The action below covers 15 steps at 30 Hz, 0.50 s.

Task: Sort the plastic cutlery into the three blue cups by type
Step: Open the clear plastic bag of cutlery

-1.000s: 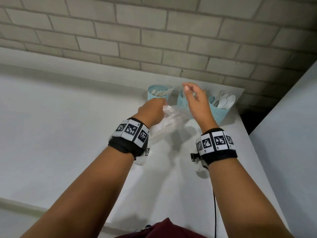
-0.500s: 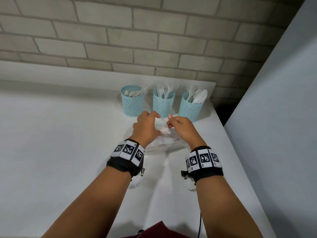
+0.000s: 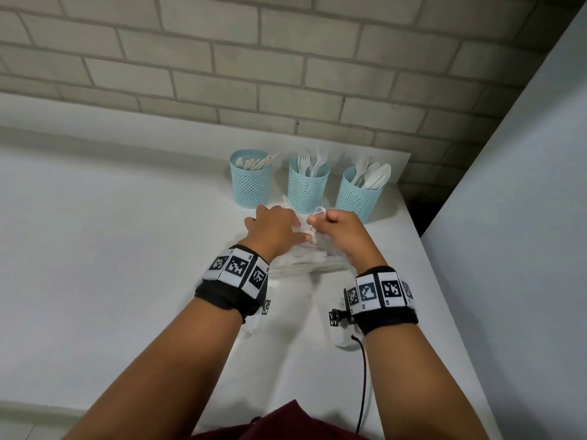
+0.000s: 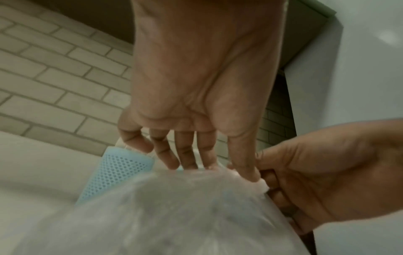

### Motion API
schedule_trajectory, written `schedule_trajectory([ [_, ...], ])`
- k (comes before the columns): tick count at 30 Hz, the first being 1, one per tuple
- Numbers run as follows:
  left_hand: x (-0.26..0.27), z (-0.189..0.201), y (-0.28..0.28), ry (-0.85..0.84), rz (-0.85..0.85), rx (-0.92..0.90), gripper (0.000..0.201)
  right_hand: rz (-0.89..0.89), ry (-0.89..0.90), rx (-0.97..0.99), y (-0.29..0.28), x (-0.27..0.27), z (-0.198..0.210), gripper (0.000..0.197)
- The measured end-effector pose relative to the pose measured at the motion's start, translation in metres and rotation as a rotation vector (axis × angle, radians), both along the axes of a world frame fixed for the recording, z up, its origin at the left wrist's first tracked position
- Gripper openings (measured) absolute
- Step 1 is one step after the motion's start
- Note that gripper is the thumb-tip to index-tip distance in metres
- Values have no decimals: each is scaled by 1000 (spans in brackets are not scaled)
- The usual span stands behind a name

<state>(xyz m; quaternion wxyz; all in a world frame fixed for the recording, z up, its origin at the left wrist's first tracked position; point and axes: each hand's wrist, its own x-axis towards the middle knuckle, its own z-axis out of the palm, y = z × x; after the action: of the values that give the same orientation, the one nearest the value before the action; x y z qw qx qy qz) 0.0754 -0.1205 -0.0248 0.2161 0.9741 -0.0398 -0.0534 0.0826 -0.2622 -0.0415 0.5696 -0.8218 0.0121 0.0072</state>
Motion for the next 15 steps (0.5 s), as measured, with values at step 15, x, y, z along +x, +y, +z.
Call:
schedule_trajectory([
  [15, 10, -3, 22, -71, -50, -287, 20, 265, 151, -514, -14, 2, 25, 49],
])
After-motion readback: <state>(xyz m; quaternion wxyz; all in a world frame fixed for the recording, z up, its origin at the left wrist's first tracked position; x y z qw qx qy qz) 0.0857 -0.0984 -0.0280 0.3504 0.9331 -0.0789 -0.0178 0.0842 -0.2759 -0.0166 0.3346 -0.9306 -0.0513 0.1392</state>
